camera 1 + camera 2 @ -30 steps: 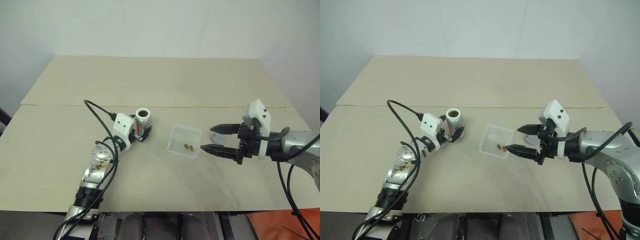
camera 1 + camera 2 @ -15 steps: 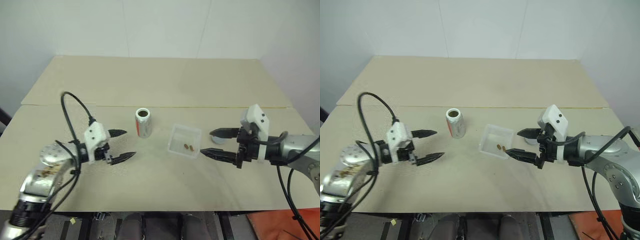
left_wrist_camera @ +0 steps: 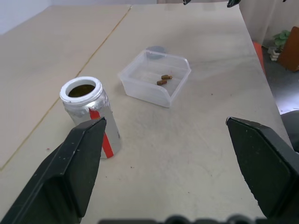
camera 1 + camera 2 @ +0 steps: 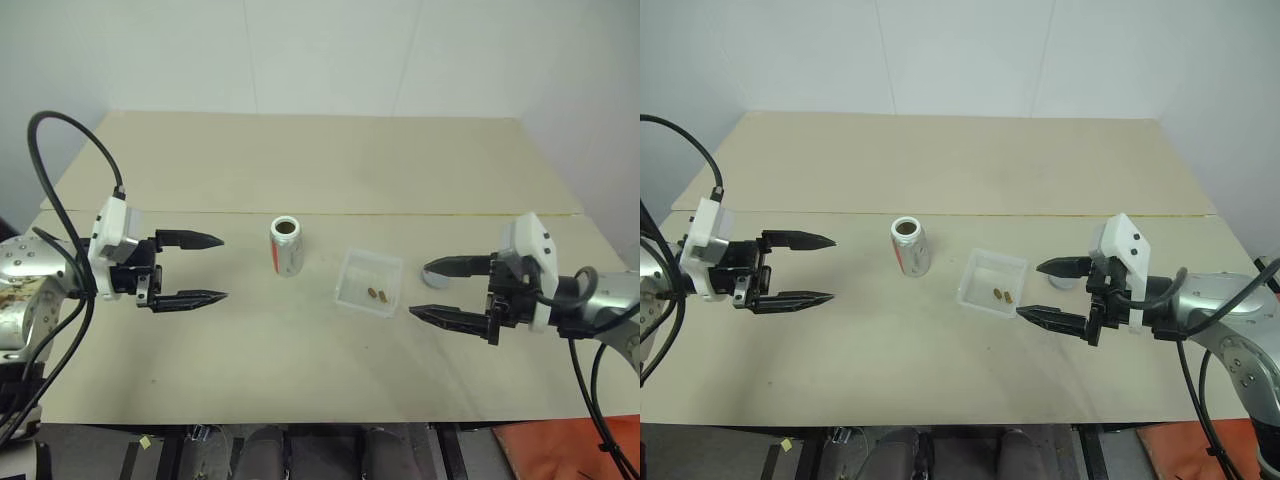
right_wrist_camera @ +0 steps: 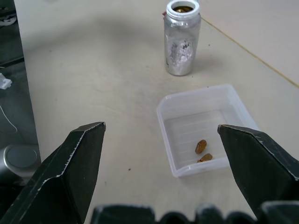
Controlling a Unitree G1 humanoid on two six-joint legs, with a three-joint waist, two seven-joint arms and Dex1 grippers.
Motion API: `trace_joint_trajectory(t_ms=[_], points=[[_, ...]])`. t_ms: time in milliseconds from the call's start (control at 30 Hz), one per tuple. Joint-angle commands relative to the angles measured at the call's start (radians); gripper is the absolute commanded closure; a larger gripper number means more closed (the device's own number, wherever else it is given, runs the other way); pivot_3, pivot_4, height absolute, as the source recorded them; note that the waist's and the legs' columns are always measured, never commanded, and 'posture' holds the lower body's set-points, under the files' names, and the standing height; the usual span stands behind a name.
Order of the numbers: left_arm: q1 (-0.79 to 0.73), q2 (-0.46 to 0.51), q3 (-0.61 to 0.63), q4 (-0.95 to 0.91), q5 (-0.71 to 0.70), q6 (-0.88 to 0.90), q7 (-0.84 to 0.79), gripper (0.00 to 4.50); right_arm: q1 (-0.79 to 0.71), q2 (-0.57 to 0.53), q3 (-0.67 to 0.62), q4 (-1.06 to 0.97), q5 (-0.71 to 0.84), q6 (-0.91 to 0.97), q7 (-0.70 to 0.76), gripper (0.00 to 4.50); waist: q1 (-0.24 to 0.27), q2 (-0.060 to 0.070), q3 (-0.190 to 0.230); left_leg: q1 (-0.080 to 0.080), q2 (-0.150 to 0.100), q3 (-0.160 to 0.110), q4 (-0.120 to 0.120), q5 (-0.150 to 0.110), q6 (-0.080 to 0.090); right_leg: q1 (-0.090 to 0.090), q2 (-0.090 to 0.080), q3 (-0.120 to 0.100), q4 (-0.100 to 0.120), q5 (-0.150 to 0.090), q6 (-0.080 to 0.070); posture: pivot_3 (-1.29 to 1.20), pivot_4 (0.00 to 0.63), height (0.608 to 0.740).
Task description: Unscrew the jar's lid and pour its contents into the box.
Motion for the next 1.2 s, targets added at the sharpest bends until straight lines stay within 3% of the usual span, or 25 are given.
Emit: trace_joint_trajectory(t_ms=[33,633,1200], points=[[-0.014,0.002,0.009,-0.031,-0.010,-0.006,-0.001,0.02,0.009,-0.017,-0.054,-0.024,-0.009,-0.038,0.003,0.00,0.000,0.000,0.000,0.000,0.000,0.000,0.000,0.000,0.000,0.000,0.000,0.000,0.000,0.000,0.000,0.00,0.150,0.740],[0.086,0.000,0.053,-0.116,-0.047,0.015,0.017,0.02,0.042,0.011,-0.057,-0.020,-0.053,-0.136,-0.004,0.00,0.000,0.000,0.000,0.000,0.000,0.000,0.000,0.000,0.000,0.000,0.000,0.000,0.000,0.000,0.000,0.00,0.150,0.740],[0.080,0.002,0.037,-0.117,-0.041,0.004,0.000,0.02,0.062,0.037,-0.042,-0.017,-0.088,-0.182,-0.029,0.00,0.000,0.000,0.000,0.000,0.000,0.000,0.000,0.000,0.000,0.000,0.000,0.000,0.000,0.000,0.000,0.00,0.150,0.740]])
